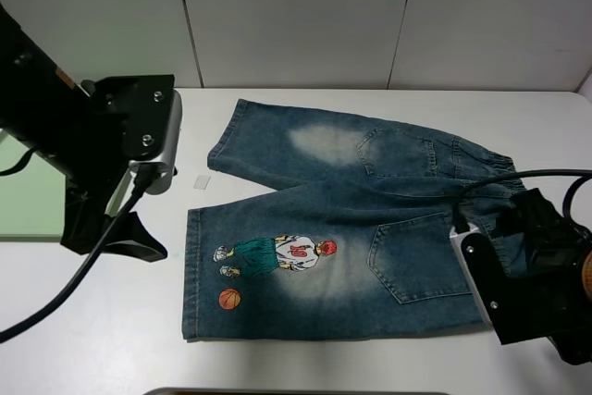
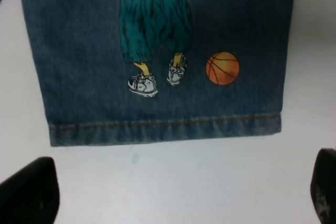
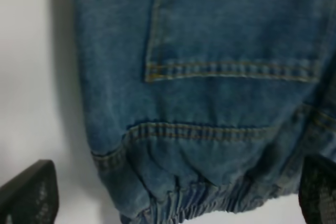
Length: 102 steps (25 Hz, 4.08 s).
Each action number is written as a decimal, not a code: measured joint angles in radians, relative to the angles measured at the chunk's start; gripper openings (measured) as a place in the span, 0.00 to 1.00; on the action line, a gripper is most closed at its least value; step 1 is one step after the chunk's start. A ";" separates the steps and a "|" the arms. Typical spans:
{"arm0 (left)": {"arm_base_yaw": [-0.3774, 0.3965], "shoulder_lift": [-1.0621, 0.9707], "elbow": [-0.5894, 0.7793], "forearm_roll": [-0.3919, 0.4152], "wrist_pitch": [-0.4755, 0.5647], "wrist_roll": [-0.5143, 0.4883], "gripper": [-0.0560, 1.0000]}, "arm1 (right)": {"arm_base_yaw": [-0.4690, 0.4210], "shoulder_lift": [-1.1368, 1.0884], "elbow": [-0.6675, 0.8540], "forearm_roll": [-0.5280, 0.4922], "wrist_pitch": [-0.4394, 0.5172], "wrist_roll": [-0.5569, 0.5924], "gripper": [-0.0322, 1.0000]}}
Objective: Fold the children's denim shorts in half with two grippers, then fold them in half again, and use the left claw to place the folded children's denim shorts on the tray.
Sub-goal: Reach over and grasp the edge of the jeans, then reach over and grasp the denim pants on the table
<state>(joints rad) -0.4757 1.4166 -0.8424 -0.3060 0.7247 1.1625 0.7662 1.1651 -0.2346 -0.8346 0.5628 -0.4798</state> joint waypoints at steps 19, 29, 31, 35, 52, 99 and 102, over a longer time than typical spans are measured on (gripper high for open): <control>0.000 0.000 0.000 -0.181 -0.089 0.115 0.95 | -0.341 0.259 -0.002 -0.218 -0.251 0.061 0.70; 0.000 0.000 0.000 -0.234 -0.114 0.164 0.95 | -0.452 0.466 -0.097 -0.375 -0.244 0.060 0.70; 0.000 0.000 0.000 -0.238 -0.117 0.165 0.95 | -0.528 0.500 -0.136 -0.419 -0.237 0.058 0.70; 0.000 0.000 0.000 -0.241 -0.128 0.165 0.95 | -0.600 0.507 -0.164 -0.429 -0.266 0.055 0.70; -0.001 0.000 0.000 -0.242 -0.083 0.165 0.95 | -0.592 0.468 -0.163 -0.310 -0.306 0.035 0.10; -0.314 0.204 0.251 -0.090 -0.353 0.175 0.92 | -0.592 0.453 -0.163 -0.297 -0.294 0.035 0.10; -0.314 0.257 0.265 -0.070 -0.361 0.174 0.92 | -0.592 0.453 -0.163 -0.296 -0.294 0.035 0.10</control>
<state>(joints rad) -0.7901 1.6737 -0.5775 -0.3760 0.3635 1.3366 0.1739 1.6181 -0.3979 -1.1309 0.2686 -0.4443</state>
